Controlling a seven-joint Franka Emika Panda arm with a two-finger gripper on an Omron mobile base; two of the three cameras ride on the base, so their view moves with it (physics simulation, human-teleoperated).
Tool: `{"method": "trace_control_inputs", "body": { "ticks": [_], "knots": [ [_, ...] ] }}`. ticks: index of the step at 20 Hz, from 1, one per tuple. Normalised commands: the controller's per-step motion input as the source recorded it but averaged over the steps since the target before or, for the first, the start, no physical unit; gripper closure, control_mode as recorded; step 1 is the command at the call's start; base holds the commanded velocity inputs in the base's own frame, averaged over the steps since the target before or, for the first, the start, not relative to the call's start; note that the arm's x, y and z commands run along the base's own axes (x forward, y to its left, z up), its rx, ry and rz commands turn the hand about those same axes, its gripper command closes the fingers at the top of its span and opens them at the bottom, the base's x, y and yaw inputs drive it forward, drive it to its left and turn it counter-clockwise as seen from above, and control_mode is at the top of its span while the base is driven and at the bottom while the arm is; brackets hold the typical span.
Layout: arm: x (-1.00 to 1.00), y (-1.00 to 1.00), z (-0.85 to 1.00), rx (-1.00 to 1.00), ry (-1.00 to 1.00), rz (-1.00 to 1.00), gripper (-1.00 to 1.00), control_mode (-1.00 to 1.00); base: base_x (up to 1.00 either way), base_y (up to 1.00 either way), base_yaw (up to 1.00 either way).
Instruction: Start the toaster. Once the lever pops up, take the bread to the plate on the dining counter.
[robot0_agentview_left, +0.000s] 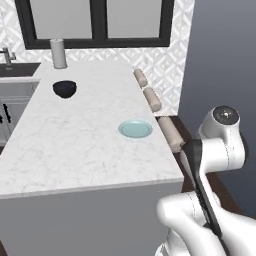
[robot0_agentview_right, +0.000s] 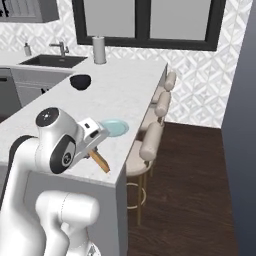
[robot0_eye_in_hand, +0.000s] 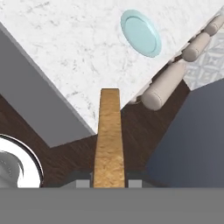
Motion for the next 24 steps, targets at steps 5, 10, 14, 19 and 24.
{"method": "trace_control_inputs", "body": {
  "ticks": [5,10,14,19,24],
  "knots": [
    [0.00,0.00,0.00,0.00,0.00,0.00,1.00,1.00,0.69,-0.05,-0.06],
    [0.24,-0.32,-0.09,0.10,-0.19,0.00,1.00,-1.00,0.12,-0.02,-0.01],
    [0.17,-0.64,0.14,0.36,-0.23,0.02,1.00,-1.00,0.00,0.00,0.00],
    [0.41,-0.63,0.36,0.50,-0.07,0.09,1.00,-1.00,0.00,0.00,0.00],
    [0.76,-0.40,0.28,0.44,0.06,0.08,1.00,-1.00,0.00,0.00,0.00]
  ]
}}
